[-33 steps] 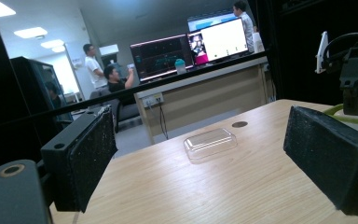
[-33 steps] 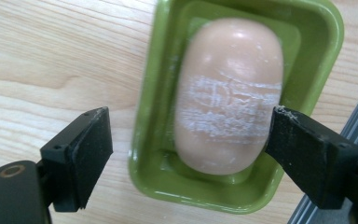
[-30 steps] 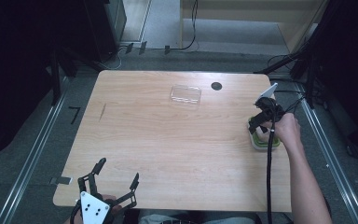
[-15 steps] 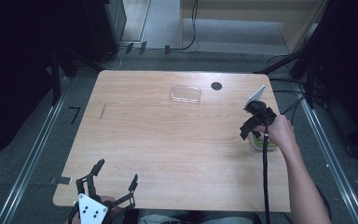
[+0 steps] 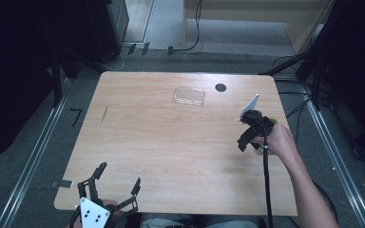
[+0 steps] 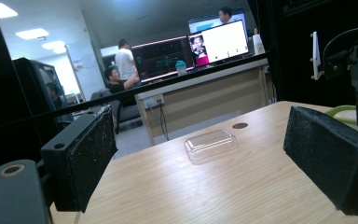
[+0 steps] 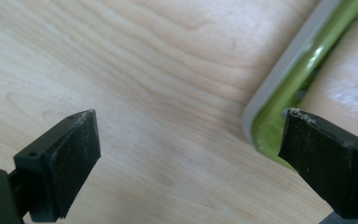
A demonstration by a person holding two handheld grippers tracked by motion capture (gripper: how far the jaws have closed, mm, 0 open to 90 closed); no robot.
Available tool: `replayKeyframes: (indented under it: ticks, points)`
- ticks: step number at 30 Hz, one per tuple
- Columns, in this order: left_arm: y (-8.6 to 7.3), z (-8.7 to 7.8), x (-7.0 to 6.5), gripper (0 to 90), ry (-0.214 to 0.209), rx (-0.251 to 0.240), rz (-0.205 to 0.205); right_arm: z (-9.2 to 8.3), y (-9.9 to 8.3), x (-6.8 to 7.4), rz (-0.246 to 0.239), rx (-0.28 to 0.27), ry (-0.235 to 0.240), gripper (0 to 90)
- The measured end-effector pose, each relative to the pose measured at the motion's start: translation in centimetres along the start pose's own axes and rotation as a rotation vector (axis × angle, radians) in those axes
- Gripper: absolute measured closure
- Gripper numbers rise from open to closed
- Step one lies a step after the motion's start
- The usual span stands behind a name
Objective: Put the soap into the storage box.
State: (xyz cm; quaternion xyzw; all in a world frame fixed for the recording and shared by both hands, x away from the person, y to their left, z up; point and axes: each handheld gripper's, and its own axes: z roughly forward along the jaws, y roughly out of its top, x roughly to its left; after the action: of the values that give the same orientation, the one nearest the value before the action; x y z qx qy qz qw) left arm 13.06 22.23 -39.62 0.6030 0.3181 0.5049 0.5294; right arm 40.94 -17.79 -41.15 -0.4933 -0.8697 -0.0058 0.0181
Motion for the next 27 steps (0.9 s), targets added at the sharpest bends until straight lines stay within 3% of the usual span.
replayKeyframes:
  ticks: [15, 27]
  points:
    - [0.0, 0.0, 0.0, 9.9, -0.001, 0.001, 0.001, 1.9, -1.7, 2.7, -0.091, 0.066, -0.009, 5.4]
    - [0.0, 0.0, 0.0, 9.9, -0.002, 0.001, 0.003, 2.9, -3.2, 3.8, -0.118, 0.085, -0.018, 5.4]
